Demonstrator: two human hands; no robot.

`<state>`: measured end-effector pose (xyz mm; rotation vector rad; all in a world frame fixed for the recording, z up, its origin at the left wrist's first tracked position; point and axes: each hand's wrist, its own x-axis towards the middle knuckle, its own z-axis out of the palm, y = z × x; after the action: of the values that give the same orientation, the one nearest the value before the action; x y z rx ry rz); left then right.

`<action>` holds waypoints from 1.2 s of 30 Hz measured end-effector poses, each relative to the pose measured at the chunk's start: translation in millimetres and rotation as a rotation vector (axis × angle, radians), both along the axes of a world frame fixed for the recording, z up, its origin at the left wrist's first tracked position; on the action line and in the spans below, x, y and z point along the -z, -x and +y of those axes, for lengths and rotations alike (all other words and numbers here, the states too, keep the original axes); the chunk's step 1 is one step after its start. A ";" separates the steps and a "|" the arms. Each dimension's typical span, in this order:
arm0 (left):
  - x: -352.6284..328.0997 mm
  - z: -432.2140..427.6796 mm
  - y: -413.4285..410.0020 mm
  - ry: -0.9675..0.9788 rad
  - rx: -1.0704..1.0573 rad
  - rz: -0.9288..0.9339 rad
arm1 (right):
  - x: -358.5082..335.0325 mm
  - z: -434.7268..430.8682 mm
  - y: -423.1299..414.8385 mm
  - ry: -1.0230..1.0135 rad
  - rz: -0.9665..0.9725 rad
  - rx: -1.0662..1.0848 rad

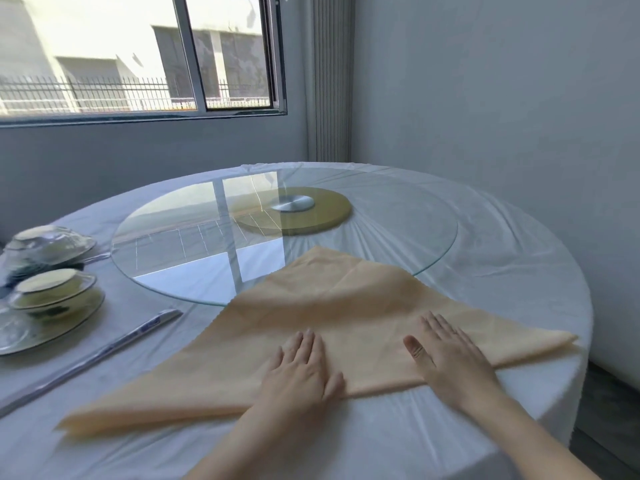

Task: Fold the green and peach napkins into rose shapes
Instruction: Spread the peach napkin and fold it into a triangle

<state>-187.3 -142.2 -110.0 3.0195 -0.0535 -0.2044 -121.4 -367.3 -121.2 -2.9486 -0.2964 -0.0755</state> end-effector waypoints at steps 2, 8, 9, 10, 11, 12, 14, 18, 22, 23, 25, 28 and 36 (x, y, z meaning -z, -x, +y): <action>2.1 1.2 4.0 -0.001 0.002 -0.008 | -2.1 7.0 2.3 -0.033 0.011 0.019; 7.6 -0.6 1.9 0.038 -0.004 -0.027 | -7.0 80.2 22.8 -0.098 0.031 -0.171; 8.1 0.0 2.1 0.042 0.003 -0.032 | -6.0 90.9 24.1 -0.109 0.015 -0.195; 7.9 0.2 3.0 0.043 0.017 -0.034 | -5.8 99.1 24.7 -0.124 0.003 -0.215; 7.8 0.6 3.8 0.037 0.032 -0.033 | -6.5 104.6 25.8 -0.140 0.000 -0.229; 7.3 1.5 4.1 0.031 0.045 -0.033 | -5.4 107.7 25.9 -0.148 0.006 -0.230; 5.4 5.6 3.6 0.026 0.063 -0.031 | -1.7 106.8 24.8 -0.121 0.010 -0.222; 6.6 26.3 9.6 0.012 0.088 -0.040 | 3.8 105.3 25.3 0.004 -0.050 -0.235; 10.4 51.9 26.0 -0.018 0.072 -0.091 | 5.4 107.5 24.3 0.044 -0.052 -0.236; 10.6 57.2 29.0 -0.020 0.066 -0.088 | 5.1 107.3 24.5 0.055 -0.047 -0.238; 10.5 67.4 33.9 -0.013 0.053 -0.092 | 3.9 106.6 25.2 0.081 -0.038 -0.239; 8.0 81.5 41.6 -0.001 0.027 -0.086 | 2.5 106.3 26.5 0.094 -0.021 -0.232; 8.7 135.1 59.6 0.026 -0.081 -0.053 | 0.4 105.9 27.9 0.096 0.016 -0.220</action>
<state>-246.9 -7.2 -118.7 2.9941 0.0610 -0.1154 -149.3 -261.4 -121.6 -2.9869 -0.6358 -0.0088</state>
